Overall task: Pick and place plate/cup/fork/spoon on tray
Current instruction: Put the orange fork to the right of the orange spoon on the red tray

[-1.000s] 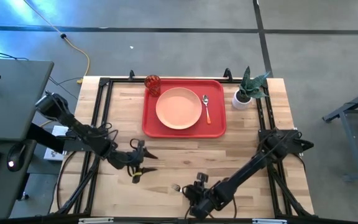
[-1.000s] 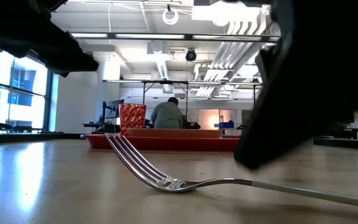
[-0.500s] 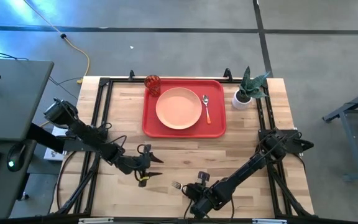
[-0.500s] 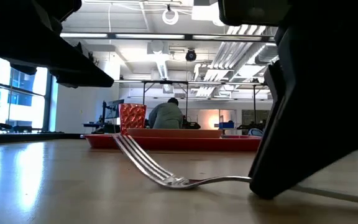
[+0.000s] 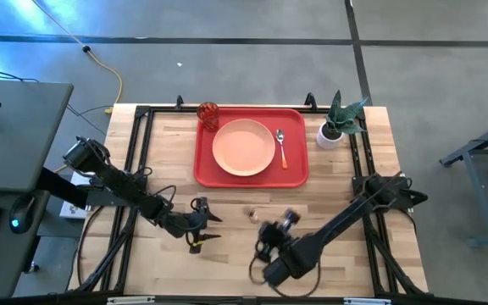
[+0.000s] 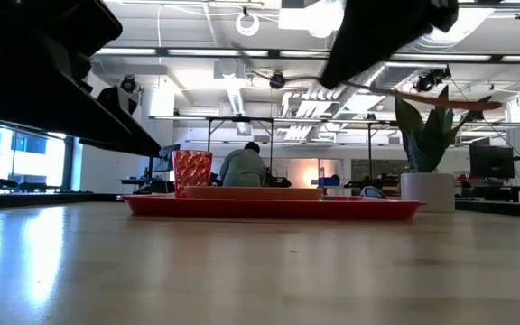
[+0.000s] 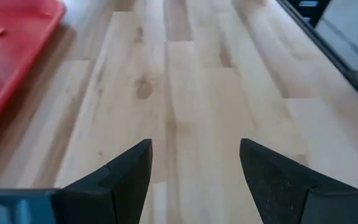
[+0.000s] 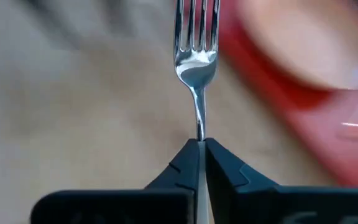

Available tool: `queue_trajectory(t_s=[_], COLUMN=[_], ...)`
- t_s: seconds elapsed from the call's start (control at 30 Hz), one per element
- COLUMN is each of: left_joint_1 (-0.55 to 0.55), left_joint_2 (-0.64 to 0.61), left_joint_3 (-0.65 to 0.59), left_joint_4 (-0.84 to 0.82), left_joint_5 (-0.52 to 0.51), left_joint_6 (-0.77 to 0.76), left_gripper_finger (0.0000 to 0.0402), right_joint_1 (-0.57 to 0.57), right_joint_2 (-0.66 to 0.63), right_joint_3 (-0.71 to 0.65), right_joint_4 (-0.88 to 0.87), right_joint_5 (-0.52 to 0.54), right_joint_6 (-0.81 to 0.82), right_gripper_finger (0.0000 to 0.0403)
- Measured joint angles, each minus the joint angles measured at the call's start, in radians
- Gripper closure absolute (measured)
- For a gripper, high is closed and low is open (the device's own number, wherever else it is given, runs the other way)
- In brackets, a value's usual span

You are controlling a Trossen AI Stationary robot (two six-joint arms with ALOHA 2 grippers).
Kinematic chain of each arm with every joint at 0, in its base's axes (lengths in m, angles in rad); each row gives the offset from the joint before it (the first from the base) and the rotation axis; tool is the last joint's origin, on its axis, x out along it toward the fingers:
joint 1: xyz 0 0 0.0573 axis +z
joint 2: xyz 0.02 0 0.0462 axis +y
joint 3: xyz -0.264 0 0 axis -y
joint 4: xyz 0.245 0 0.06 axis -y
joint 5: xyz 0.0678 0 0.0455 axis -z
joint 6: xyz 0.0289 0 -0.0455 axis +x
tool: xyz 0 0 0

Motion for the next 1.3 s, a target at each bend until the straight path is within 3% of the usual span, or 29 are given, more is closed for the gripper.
queue_trajectory(t_s=[0.2, 0.33, 0.47, 0.63, 0.87, 1.03, 1.3], left_joint_1=[0.019, 0.026, 0.042, 0.052, 0.051, 0.051, 0.058], left_joint_2=[0.0, -0.001, -0.001, -0.001, -0.001, -0.001, -0.001], left_joint_3=[0.0, 0.0, 0.0, 0.0, 0.0, 0.0, 0.001], left_joint_4=[-0.026, -0.051, -0.109, -0.211, -0.293, -0.297, -0.274], left_joint_5=[-0.033, -0.068, -0.091, -0.092, -0.088, -0.065, -0.078], left_joint_6=[-0.015, -0.035, -0.062, -0.109, -0.186, -0.233, -0.243], left_gripper_finger=[0.017, 0.017, 0.017, 0.017, 0.017, 0.017, 0.017], right_joint_1=[-0.089, -0.219, -0.401, -0.622, -0.865, -0.962, -1.029], right_joint_2=[-0.064, -0.092, -0.136, -0.171, -0.269, -0.306, -0.302], right_joint_3=[0.005, -0.018, -0.111, -0.256, -0.546, -0.671, -0.763], right_joint_4=[-0.376, -0.503, -0.363, -0.188, 0.229, 0.387, 0.6], right_joint_5=[0.063, 0.033, 0.066, 0.021, -0.157, -0.228, -0.33], right_joint_6=[0.295, 0.345, 0.242, 0.109, -0.075, -0.102, -0.153], right_gripper_finger=[0.04, 0.0401, 0.0402, 0.0402, 0.0402, 0.0402, 0.0402])
